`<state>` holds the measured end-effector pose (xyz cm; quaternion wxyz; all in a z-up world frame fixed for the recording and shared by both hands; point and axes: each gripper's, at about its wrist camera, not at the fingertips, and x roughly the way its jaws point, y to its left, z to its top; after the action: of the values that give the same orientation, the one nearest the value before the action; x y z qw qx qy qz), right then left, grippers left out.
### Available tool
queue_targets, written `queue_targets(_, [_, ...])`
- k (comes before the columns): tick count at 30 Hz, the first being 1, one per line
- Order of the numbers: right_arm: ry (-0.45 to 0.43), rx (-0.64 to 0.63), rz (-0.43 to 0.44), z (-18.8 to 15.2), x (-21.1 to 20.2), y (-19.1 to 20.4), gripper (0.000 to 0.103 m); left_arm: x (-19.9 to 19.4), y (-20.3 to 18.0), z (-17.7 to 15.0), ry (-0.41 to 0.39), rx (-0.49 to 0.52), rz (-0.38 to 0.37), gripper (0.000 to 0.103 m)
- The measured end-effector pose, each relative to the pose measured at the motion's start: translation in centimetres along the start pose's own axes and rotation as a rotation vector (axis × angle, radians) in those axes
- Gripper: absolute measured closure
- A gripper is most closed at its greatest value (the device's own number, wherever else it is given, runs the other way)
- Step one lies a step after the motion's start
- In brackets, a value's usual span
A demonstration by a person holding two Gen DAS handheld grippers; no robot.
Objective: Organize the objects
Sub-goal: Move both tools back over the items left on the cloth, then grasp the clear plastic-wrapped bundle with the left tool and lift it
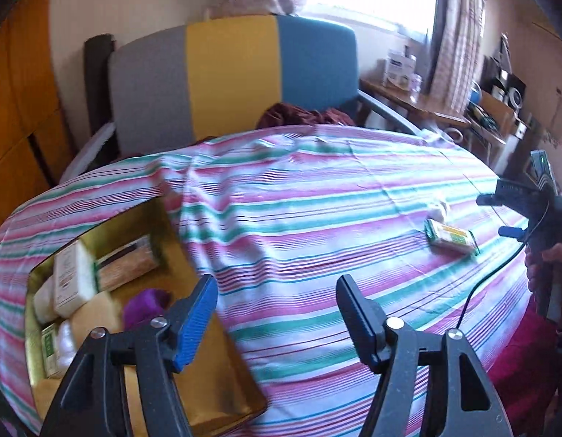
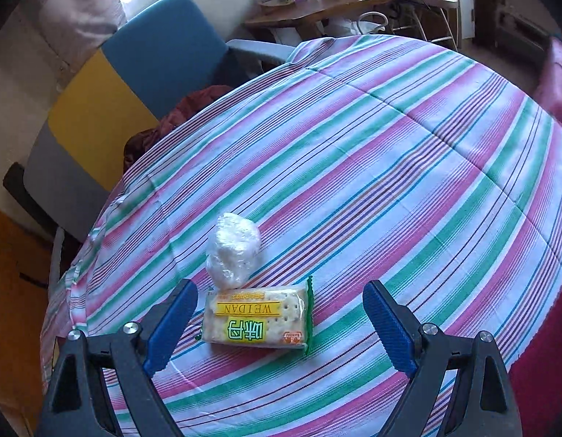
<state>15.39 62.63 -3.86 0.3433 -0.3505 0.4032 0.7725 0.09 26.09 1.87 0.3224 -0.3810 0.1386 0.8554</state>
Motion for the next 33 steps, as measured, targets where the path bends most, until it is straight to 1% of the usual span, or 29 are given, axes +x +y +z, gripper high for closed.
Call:
queue_targets(5, [-0.009,0.038,0.016,0.0,-0.5,-0.6,0.009,2.6,-2.9,1.1,0.048,0.060,-0.052,0.040])
queue_targets(7, [-0.027,0.052,0.014,0.1,-0.9,-0.8,0.009,3.9,-4.1,1.7,0.071,0.075,-0.082,0.040])
queue_targets(10, [-0.065,0.098,0.014,0.3,-1.8,-1.7,0.009,6.0,-6.0,2.8,0.110,0.082,-0.151,0.041])
queue_targets(12, [-0.091,0.140,0.025,0.5,-2.4,-2.5,0.009,7.1,-7.7,3.5,0.131,0.094,-0.184,0.041])
queue_targets(15, [-0.136,0.191,0.044,0.7,-3.4,-3.4,0.008,8.8,-10.7,4.8,0.157,0.124,-0.262,0.041])
queue_targets(17, [-0.150,0.212,0.058,0.7,-3.7,-3.8,0.006,9.9,-13.0,5.7,0.168,0.155,-0.313,0.041])
queue_targets(22, [-0.118,0.232,0.109,0.8,-3.1,-3.7,0.006,13.1,-18.8,7.8,0.182,0.269,-0.357,0.041])
queue_targets(25, [-0.109,0.229,0.130,1.0,-2.8,-3.5,0.006,15.3,-21.7,8.6,0.208,0.310,-0.379,0.041])
queue_targets(29, [-0.083,0.231,0.152,0.8,-2.2,-3.5,0.005,18.7,-24.4,9.4,0.252,0.330,-0.378,0.041])
queue_targets(32, [-0.069,0.230,0.157,0.8,-1.9,-3.6,0.005,21.6,-25.2,9.9,0.296,0.306,-0.359,0.041])
queue_targets(33, [-0.065,0.226,0.156,0.7,-1.8,-3.6,0.005,22.4,-25.3,10.0,0.311,0.292,-0.363,0.050])
